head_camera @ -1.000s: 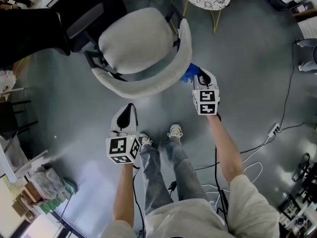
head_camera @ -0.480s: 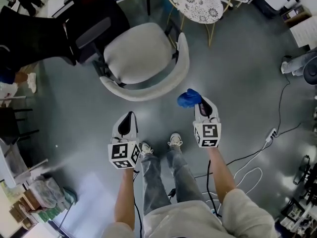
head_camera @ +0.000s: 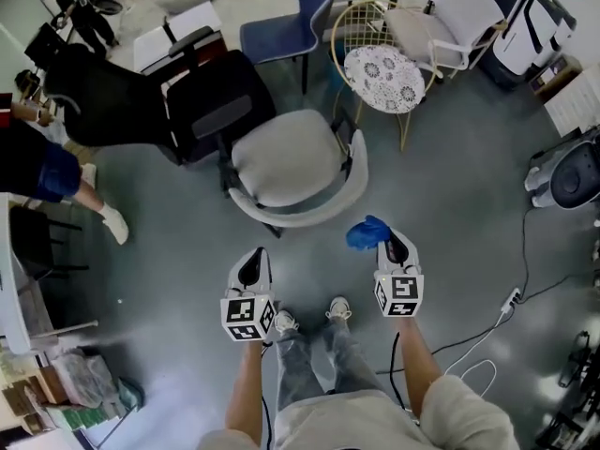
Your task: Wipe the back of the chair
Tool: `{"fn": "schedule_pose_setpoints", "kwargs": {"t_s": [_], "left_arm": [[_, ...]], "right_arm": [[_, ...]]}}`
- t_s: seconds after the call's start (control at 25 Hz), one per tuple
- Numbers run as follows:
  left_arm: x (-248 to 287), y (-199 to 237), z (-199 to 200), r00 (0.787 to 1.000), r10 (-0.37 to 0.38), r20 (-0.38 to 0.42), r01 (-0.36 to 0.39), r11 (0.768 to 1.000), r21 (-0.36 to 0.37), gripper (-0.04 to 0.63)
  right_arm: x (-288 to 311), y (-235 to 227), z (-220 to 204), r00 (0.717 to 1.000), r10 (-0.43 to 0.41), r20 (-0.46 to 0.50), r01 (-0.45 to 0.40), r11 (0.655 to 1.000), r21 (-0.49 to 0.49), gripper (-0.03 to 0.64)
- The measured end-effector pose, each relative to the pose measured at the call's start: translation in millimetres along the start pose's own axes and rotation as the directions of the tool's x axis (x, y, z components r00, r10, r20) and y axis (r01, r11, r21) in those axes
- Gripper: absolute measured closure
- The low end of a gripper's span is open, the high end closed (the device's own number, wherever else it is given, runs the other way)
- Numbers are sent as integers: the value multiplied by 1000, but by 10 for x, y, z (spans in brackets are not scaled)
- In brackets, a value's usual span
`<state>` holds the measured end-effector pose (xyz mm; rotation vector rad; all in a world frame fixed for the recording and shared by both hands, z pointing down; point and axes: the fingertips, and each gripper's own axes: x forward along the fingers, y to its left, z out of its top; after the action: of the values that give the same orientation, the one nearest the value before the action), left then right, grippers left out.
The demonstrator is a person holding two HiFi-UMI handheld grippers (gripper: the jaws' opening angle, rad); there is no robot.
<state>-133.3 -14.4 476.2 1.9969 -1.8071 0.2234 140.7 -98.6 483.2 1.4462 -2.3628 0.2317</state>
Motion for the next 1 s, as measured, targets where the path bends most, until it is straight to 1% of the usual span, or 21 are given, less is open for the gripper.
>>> {"fn": "schedule_pose_setpoints", "kwargs": {"t_s": [0.12, 0.28, 0.4, 0.48, 0.64, 0.84, 1.0], "left_arm": [[-97, 58, 236, 1000, 4, 25, -4, 1000, 2, 591], [-282, 127, 540, 998, 12, 57, -12, 1000, 8, 591], [-314, 236, 904, 994, 30, 102, -31, 999, 10, 591], [-382, 259, 1076, 993, 36, 111, -37, 999, 8, 591], [-596, 244, 1228, 993, 44, 112, -46, 999, 13, 591], [-683, 329, 1454, 988, 59, 141, -66, 997, 46, 591], [-758, 392, 1587, 986, 71, 150, -84, 993, 81, 591]], "right_arm": [[-39, 66, 309, 1000, 5, 27, -5, 1000, -8, 578], [-122, 195, 620, 998, 27, 49, -26, 999, -20, 578], [-28, 219, 955, 996, 41, 76, -39, 999, -27, 578], [-49, 219, 1140, 996, 43, 80, -42, 999, -23, 578], [-223, 239, 1344, 995, 44, 91, -43, 999, -11, 578], [-227, 284, 1543, 991, 60, 123, -57, 998, -22, 580], [-265, 287, 1672, 991, 57, 123, -54, 998, -27, 580]]}}
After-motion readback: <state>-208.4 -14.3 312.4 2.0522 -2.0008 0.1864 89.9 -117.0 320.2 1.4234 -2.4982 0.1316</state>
